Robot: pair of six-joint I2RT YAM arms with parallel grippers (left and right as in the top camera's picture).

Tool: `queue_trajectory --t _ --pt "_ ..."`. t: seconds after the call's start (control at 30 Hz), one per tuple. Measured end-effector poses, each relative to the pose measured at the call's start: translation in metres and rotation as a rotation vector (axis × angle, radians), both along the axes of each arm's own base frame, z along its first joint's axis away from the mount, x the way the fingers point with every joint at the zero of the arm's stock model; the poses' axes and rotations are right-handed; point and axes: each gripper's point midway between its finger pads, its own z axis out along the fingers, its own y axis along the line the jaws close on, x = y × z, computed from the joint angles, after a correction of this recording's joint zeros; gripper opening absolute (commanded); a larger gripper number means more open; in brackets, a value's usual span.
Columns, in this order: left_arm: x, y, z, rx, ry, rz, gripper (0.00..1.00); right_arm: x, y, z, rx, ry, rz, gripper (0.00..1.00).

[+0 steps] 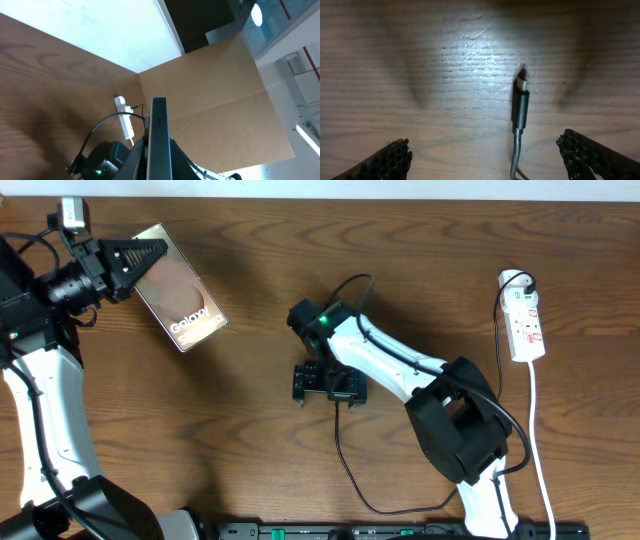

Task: Plug charger to phone and switch on socket
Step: 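Lower the right gripper and close it on the USB-C plug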

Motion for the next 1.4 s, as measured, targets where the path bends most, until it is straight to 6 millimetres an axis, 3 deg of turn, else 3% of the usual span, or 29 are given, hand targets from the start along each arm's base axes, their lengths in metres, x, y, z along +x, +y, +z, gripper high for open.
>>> queue_trajectory --t 0.63,0.83,1.4 --pt "0.000 0.000 0.000 0.013 -0.021 -0.001 0.08 0.001 0.002 0.002 0.050 0.027 0.010 0.92" --pt "0.000 0.000 0.000 0.013 -0.022 -0.001 0.08 -0.006 -0.002 -0.018 0.013 0.084 0.011 0.87" --pt "0.000 0.000 0.000 0.017 -0.029 -0.001 0.08 -0.006 -0.001 -0.019 0.017 0.095 -0.006 0.82"
